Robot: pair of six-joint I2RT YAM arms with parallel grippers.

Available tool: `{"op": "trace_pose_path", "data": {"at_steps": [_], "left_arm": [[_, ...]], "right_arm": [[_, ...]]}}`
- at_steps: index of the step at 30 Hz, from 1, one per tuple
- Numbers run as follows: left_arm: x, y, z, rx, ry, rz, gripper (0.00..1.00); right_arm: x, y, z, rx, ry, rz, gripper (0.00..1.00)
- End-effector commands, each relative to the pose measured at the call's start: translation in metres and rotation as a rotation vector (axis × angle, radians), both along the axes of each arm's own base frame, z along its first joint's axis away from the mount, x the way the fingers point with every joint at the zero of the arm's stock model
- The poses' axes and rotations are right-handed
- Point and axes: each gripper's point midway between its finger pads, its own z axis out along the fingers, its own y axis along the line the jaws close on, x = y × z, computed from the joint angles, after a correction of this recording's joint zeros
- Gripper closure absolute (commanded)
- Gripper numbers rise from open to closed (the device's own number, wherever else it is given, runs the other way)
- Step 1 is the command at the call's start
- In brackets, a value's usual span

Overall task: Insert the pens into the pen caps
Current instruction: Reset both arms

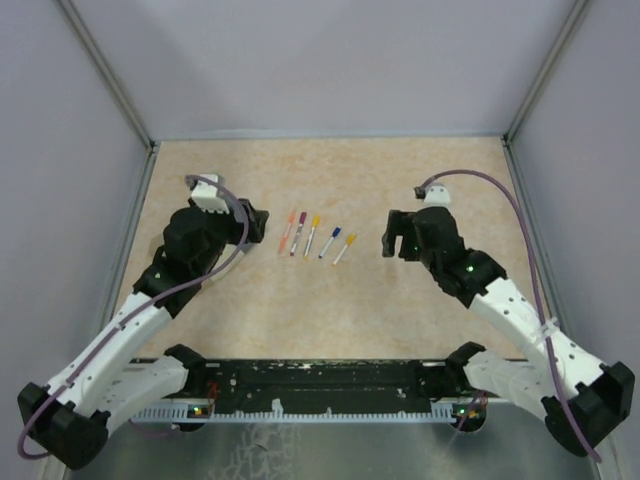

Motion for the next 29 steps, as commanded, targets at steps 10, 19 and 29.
{"op": "trace_pose_path", "data": {"at_steps": [10, 19, 29], "left_arm": [[-0.036, 0.044, -0.003, -0.016, -0.112, 0.102, 0.0], [-0.038, 0.051, -0.009, -0.002, -0.111, 0.127, 0.0], [-0.036, 0.05, -0.005, 0.002, -0.132, 0.122, 0.0]], "right_arm": [[-0.012, -0.024, 0.085, 0.158, -0.42, -0.019, 0.19], [-0.012, -0.025, 0.073, 0.148, -0.394, -0.025, 0.19], [-0.014, -0.026, 0.077, 0.162, -0.411, -0.028, 0.18]]}}
